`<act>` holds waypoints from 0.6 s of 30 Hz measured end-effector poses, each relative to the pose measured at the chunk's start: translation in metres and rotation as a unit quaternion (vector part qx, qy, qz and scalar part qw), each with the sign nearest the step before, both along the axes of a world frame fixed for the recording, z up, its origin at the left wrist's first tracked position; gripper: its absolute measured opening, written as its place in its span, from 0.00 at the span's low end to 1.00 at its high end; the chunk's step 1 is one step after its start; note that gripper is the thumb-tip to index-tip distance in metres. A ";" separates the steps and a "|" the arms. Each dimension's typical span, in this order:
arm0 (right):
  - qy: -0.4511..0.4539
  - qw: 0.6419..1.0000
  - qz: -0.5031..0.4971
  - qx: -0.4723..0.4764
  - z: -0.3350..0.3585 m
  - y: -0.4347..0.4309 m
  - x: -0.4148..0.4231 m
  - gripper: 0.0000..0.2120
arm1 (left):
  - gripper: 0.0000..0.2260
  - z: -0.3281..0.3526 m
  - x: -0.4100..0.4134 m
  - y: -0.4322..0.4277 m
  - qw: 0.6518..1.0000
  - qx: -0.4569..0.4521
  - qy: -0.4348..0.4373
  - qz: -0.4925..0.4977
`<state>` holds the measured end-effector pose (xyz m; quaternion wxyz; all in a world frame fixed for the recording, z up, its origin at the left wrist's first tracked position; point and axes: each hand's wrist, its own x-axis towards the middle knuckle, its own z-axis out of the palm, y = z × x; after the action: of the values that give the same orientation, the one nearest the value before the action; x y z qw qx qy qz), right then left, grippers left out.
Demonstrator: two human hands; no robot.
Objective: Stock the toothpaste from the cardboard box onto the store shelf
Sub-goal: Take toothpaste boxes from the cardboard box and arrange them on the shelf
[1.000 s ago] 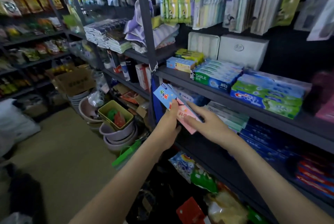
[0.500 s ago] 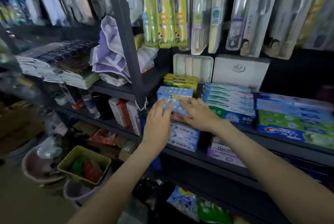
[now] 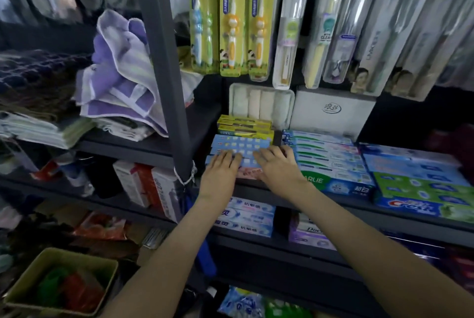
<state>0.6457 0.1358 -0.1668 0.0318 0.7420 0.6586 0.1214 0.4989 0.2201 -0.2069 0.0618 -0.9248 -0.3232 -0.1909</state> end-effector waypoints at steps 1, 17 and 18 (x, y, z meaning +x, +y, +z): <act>0.002 1.000 -0.002 0.017 0.001 -0.006 0.000 0.28 | 0.26 0.002 0.000 -0.001 1.000 -0.002 -0.011 0.004; 0.093 0.946 -0.165 0.263 0.035 -0.376 0.099 0.16 | 0.21 0.057 0.161 -0.340 0.947 -0.087 -0.112 -0.290; 0.090 0.943 -0.184 0.261 0.037 -0.413 0.109 0.15 | 0.20 0.060 0.174 -0.374 0.942 -0.088 -0.109 -0.303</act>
<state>0.7551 -0.2769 -0.1294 -0.2007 0.8405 0.4555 0.2142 0.6728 -0.1536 -0.1473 -0.1165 -0.9542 -0.0477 -0.2713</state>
